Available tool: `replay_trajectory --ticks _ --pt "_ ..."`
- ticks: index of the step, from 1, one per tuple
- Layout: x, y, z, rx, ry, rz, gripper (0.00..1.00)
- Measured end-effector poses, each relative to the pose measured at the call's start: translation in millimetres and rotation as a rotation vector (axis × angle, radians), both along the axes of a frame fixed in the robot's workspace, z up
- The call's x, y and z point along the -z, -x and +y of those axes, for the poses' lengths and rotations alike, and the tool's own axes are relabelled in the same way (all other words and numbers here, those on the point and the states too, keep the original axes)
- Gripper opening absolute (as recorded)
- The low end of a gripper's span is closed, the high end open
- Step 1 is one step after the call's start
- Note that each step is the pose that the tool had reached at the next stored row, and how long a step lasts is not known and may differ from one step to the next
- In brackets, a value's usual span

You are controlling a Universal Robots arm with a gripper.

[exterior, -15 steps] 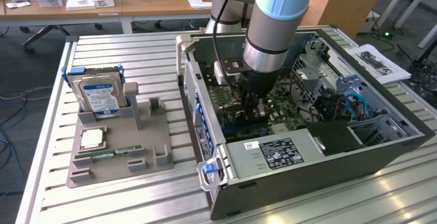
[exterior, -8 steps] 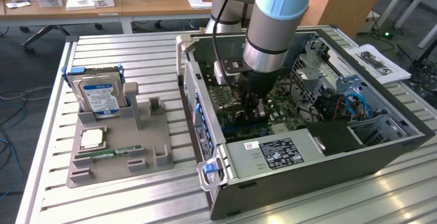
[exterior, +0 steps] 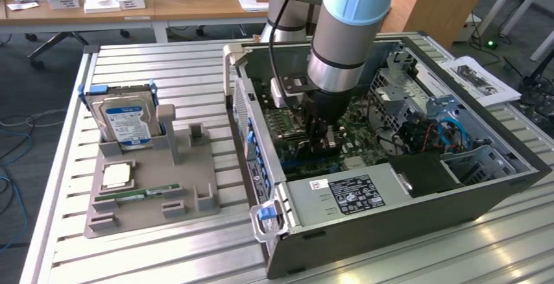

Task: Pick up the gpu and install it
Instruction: 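Insert the gpu into the slot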

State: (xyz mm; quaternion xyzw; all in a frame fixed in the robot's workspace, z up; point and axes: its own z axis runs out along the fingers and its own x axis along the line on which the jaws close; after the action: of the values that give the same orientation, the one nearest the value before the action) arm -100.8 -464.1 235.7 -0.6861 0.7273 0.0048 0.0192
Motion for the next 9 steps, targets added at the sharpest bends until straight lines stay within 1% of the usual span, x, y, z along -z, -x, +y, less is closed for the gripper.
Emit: replay_trajectory --ticks 9 --pt "0.0 0.0 0.0 0.012 -0.0001 0.0000 0.27"
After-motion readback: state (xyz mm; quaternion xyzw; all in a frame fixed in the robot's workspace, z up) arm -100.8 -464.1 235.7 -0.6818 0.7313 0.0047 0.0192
